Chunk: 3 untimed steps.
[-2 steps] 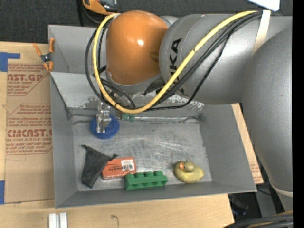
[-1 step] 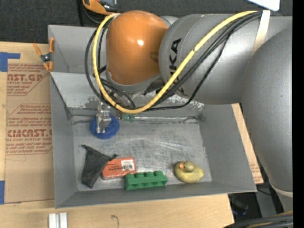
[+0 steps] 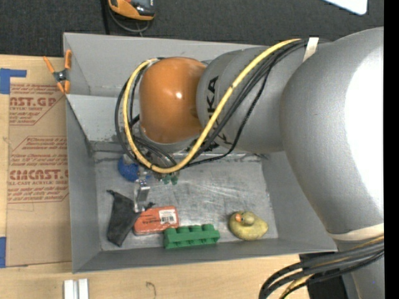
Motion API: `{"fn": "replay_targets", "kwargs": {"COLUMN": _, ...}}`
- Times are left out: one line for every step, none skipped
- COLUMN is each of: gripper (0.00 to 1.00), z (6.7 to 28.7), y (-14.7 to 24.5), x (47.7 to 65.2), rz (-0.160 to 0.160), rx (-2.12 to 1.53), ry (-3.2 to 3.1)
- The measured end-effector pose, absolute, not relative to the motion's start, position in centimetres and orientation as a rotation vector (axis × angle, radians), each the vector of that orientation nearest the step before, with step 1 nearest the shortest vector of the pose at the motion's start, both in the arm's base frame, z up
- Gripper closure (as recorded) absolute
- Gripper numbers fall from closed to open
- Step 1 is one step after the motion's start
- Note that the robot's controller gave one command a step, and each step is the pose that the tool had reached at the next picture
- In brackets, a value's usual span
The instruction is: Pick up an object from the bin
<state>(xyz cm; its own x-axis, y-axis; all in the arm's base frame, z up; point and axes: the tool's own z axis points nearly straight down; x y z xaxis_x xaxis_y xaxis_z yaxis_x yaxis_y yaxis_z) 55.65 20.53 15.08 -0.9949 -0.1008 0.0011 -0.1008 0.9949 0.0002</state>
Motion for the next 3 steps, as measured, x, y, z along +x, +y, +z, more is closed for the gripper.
{"fn": "replay_targets", "kwargs": {"gripper": 0.0, "z": 15.2, "y": 20.6, "x": 55.7, "rz": -0.002, "rx": 0.159, "ry": -3.139}}
{"fn": "replay_targets", "kwargs": {"gripper": 0.0, "z": 10.0, "y": 16.8, "x": 56.5, "rz": -0.004, "rx": 0.258, "ry": -3.139}}
{"fn": "replay_targets", "kwargs": {"gripper": 1.0, "z": 8.2, "y": 12.2, "x": 56.2, "rz": -0.021, "rx": 0.155, "ry": -3.139}}
